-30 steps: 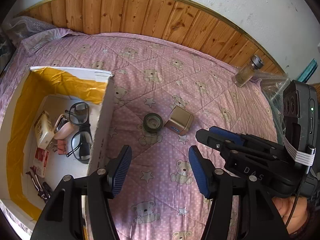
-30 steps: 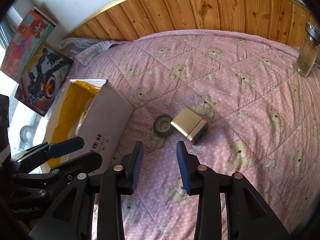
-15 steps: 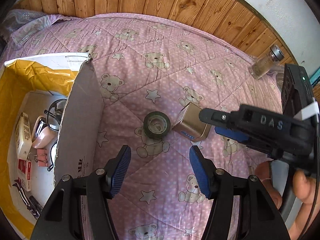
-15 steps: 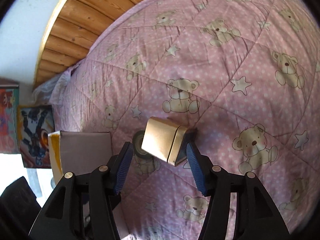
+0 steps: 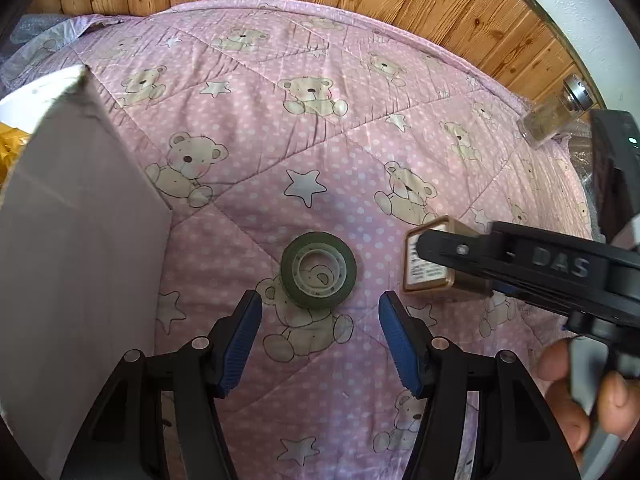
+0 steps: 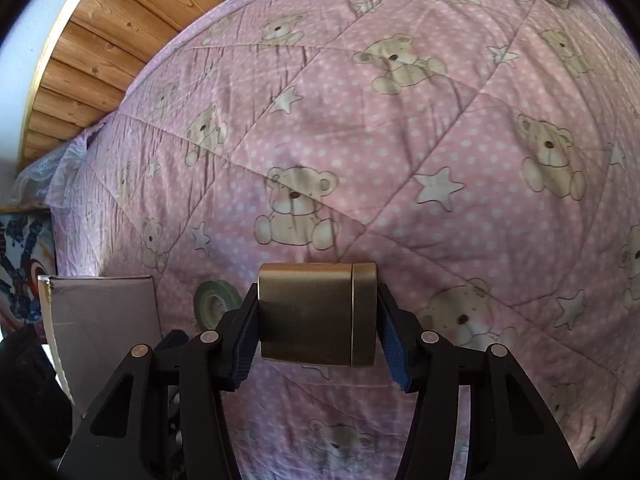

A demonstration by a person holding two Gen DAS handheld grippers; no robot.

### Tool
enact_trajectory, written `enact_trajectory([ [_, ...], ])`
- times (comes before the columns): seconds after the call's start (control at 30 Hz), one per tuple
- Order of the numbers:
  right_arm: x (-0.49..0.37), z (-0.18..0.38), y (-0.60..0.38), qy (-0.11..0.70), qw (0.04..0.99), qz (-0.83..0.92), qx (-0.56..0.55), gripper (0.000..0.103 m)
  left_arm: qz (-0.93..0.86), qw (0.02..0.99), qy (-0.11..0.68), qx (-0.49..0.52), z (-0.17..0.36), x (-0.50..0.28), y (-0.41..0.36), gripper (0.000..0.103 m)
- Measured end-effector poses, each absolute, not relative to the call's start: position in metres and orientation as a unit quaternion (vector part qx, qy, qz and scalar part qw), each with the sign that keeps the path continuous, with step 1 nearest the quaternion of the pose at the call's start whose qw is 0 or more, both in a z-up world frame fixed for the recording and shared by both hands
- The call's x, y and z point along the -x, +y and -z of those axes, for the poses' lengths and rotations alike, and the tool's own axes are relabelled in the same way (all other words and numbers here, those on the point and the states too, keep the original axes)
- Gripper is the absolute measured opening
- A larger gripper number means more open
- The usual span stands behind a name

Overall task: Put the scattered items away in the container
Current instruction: 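Grasp the gold cube with the right tool while the left tool grasps the green tape roll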

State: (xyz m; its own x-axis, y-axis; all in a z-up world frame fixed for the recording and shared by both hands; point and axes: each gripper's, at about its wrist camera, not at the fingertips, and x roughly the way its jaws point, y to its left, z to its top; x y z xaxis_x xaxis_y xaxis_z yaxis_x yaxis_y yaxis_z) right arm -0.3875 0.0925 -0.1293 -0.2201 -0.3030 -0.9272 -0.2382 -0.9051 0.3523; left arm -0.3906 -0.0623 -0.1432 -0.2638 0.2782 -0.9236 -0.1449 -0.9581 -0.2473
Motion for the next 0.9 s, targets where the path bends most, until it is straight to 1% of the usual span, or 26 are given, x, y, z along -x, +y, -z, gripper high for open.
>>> enact_trajectory([
  [0.1,0.380,0.127,0.100,-0.210,0.025,0.756,-0.620,0.054,-0.789,0.129,-0.046,0.598,0.160,0.396,-0.056,0.062],
  [0.13,0.379,0.127,0.101,-0.209,0.028,0.758,-0.617,0.054,-0.798,0.130,-0.043,0.586,0.160,0.395,-0.055,0.067],
  [0.23,0.376,0.127,0.098,-0.196,0.036,0.768,-0.609,0.054,-0.808,0.132,-0.027,0.574,0.161,0.393,-0.049,0.067],
  [0.27,0.375,0.128,0.097,-0.193,0.038,0.770,-0.607,0.054,-0.811,0.132,-0.020,0.570,0.161,0.392,-0.048,0.066],
  [0.3,0.375,0.128,0.095,-0.190,0.040,0.772,-0.605,0.054,-0.815,0.131,-0.006,0.564,0.161,0.391,-0.046,0.053],
  [0.33,0.375,0.129,0.094,-0.187,0.042,0.774,-0.604,0.055,-0.819,0.128,0.007,0.559,0.161,0.390,-0.045,0.049],
  [0.47,0.371,0.125,0.093,-0.181,0.046,0.779,-0.599,0.054,-0.816,0.130,-0.025,0.562,0.158,0.391,-0.058,0.048],
  [0.63,0.353,0.109,0.092,-0.172,0.054,0.788,-0.589,0.054,-0.819,0.131,-0.035,0.558,0.141,0.383,-0.059,0.048],
  [0.9,0.326,0.095,0.089,-0.166,0.059,0.788,-0.590,0.055,-0.825,0.131,-0.015,0.549,0.113,0.362,-0.049,0.048],
])
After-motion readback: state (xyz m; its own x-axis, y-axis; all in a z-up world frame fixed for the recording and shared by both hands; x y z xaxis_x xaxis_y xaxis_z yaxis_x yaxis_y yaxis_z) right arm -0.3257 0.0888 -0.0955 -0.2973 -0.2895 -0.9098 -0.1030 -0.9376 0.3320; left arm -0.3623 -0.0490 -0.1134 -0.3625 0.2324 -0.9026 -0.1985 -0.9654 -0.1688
